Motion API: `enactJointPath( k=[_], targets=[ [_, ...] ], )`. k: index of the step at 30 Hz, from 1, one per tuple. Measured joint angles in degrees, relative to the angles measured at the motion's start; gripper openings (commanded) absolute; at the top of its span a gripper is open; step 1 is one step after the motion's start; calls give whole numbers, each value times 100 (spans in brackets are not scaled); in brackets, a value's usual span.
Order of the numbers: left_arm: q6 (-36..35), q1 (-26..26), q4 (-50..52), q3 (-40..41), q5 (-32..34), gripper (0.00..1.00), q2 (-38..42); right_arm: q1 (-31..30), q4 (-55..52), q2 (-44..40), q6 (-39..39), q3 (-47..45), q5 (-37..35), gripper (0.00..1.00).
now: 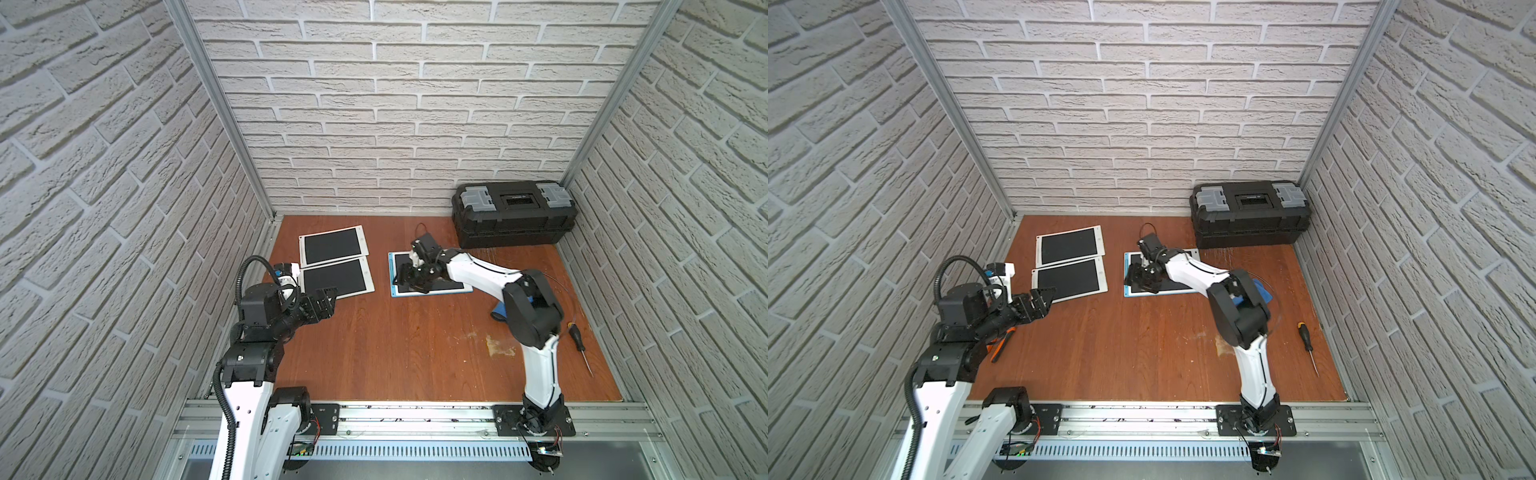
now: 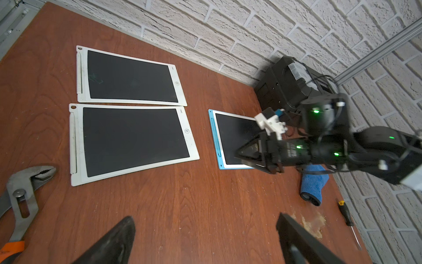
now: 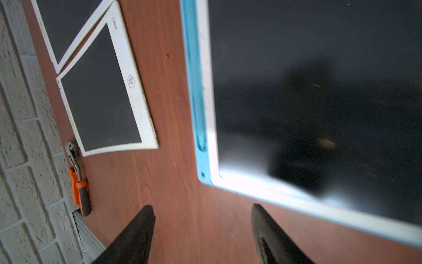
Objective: Wipe the drawing tablet
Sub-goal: Move the drawing tablet to the center of the board.
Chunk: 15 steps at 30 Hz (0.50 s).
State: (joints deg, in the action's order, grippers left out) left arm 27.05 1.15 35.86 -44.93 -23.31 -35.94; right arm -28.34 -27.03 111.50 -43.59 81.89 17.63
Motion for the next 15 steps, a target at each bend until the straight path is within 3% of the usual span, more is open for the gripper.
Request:
enactJointPath(
  k=[7,10,12,15],
  targets=[
    [468,-219,-634,372,-273,98,-87,966,186,-2009,457,-1622,-448,65],
    [629,-1091,-977,503,22,98,-525,1360,195,-2341,529,-2017,-728,65],
    [616,-1897,-1174,398,407,98,-1080,1589,190,-2422,555,-2190,-931,63],
    [595,-2625,-1366,20,905,98,-2055,1698,101,-2481,573,-2267,-1296,62]
  ],
)
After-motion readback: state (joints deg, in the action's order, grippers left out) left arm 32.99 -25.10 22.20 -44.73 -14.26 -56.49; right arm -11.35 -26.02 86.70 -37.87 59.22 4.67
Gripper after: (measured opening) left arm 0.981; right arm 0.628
